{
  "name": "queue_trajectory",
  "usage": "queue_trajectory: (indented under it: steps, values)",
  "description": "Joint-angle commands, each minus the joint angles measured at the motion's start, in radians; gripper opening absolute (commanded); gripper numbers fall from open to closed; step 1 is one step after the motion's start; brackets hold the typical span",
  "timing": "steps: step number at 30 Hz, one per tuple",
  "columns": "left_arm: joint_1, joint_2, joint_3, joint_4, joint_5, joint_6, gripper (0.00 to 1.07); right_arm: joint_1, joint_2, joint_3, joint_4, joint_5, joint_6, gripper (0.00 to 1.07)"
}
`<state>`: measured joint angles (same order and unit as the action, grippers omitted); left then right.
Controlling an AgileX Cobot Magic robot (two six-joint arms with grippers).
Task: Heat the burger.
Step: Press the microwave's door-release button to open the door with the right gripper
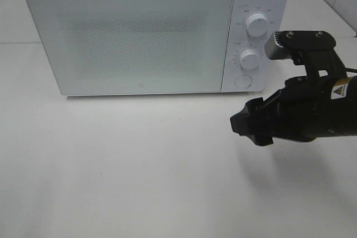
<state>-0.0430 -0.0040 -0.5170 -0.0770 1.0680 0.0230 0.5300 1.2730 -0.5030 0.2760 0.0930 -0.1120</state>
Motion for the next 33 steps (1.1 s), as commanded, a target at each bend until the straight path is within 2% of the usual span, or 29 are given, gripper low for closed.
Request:
queue_trajectory:
  steps: [1,5,13,17,18,23,25,26,28,29,30,31,33]
  values:
    - [0.002,-0.018,0.001,-0.009,0.001,0.000,1.00,-0.006,-0.095,-0.006,-0.055,0.160,-0.020,0.79]
    - [0.002,-0.018,0.001,-0.009,0.001,0.000,1.00,-0.006,-0.215,-0.006,-0.077,0.300,-0.020,0.81]
    - [0.002,-0.018,0.001,-0.009,0.001,0.000,1.00,-0.006,-0.489,-0.006,-0.100,0.594,0.050,0.77]
    - [0.002,-0.018,0.001,-0.009,0.001,0.000,1.00,-0.006,-0.575,-0.006,-0.108,0.652,0.075,0.76]
    - [0.002,-0.018,0.001,-0.009,0.001,0.000,1.00,-0.006,-0.651,-0.006,-0.127,0.675,0.112,0.77]
    - [0.002,-0.018,0.001,-0.009,0.001,0.000,1.00,-0.012,-0.756,-0.006,-0.184,0.715,0.181,0.77]
    - [0.002,-0.018,0.001,-0.009,0.001,0.000,1.00,-0.073,-0.815,-0.008,-0.206,0.755,0.216,0.76]
    - [0.002,-0.018,0.001,-0.009,0.001,0.000,1.00,-0.073,-0.815,-0.008,-0.206,0.755,0.216,0.76]
    - [0.002,-0.018,0.001,-0.009,0.001,0.000,1.00,-0.166,-0.881,-0.010,-0.205,0.789,0.208,0.76]
    - [0.002,-0.018,0.001,-0.009,0.001,0.000,1.00,-0.166,-0.881,-0.010,-0.205,0.789,0.208,0.76]
    - [0.002,-0.018,0.001,-0.009,0.001,0.000,1.00,-0.214,-0.920,-0.010,-0.205,0.805,0.207,0.76]
    - [0.002,-0.018,0.001,-0.009,0.001,0.000,1.00,-0.214,-0.920,-0.010,-0.205,0.805,0.207,0.76]
    - [0.002,-0.018,0.001,-0.009,0.001,0.000,1.00,-0.276,-0.982,-0.010,-0.209,0.819,0.207,0.76]
